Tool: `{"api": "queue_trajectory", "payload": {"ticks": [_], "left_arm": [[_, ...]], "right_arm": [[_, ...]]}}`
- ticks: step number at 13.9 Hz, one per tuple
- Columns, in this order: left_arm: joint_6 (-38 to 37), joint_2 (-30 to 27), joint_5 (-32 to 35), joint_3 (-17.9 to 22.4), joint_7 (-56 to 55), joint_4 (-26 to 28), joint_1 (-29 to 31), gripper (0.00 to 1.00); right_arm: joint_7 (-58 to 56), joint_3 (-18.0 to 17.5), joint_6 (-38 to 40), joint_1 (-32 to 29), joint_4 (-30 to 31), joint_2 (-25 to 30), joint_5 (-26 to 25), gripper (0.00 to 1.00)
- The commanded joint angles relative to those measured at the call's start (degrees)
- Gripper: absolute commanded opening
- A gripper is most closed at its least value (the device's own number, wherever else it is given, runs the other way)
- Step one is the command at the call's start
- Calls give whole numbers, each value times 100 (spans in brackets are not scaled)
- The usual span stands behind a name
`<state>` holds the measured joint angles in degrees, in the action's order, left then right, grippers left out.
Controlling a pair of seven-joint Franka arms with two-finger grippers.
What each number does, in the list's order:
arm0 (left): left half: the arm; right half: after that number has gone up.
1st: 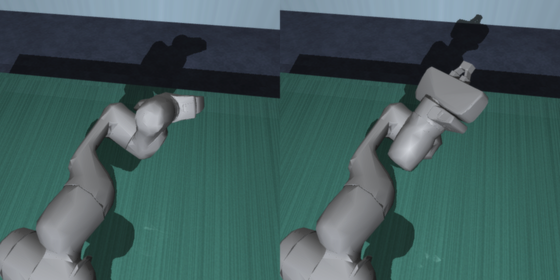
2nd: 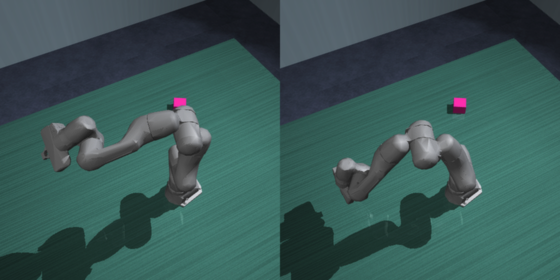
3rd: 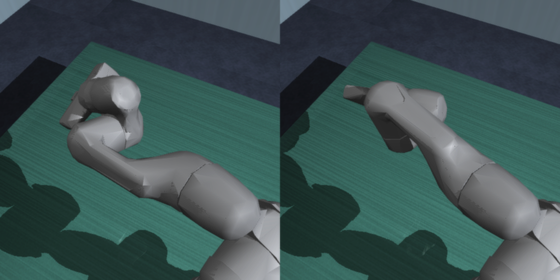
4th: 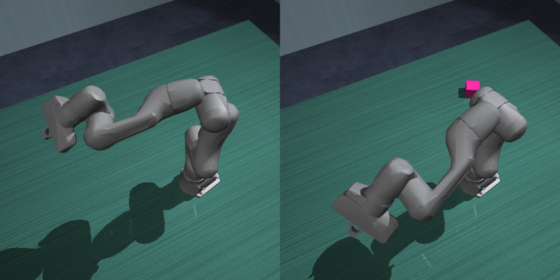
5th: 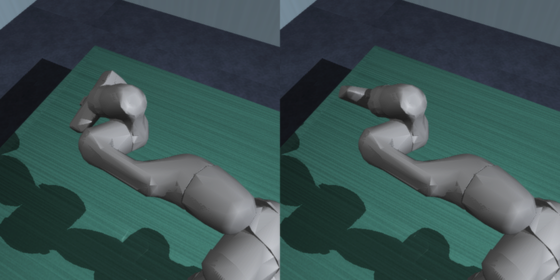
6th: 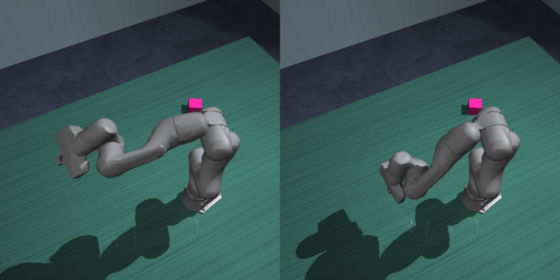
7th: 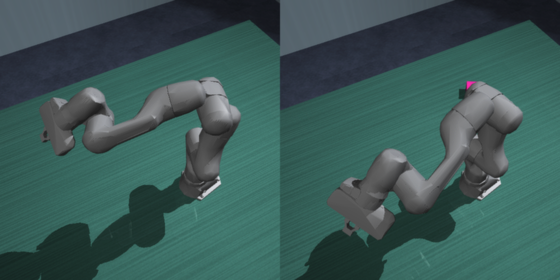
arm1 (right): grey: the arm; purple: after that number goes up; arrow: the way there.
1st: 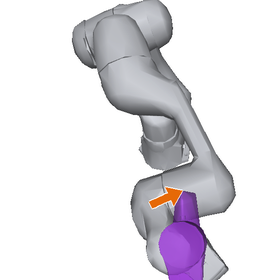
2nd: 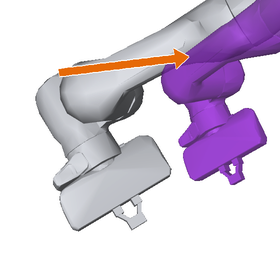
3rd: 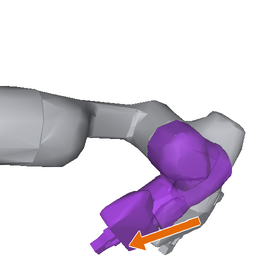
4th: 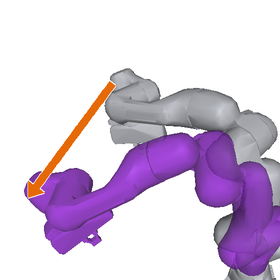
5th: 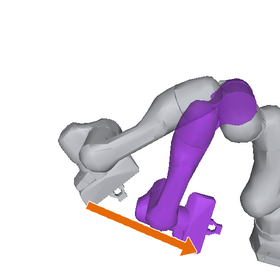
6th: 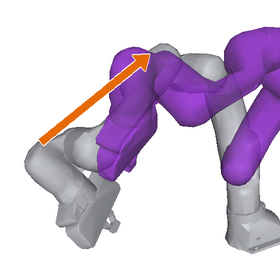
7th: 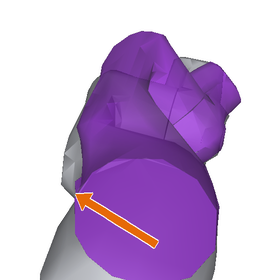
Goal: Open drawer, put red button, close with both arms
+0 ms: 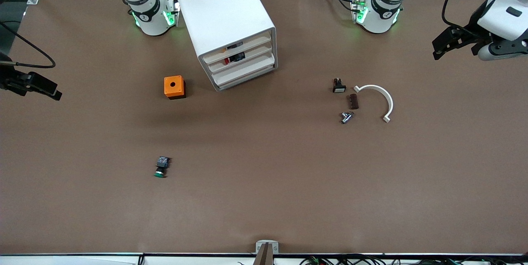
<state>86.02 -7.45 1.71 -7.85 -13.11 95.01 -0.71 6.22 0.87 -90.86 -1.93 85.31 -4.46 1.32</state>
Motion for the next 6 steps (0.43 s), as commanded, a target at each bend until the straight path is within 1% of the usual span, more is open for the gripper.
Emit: {"api": "queue_trajectory", "payload": {"ticks": [1, 6], "left_arm": [[81, 85, -65, 3, 142, -87, 53, 100], [81, 173, -100, 3, 141, -228, 124, 100]], "right_arm": [[2, -52, 24, -53, -67, -20, -79, 100], [2, -43, 24, -53, -67, -20, -79, 100]]}}
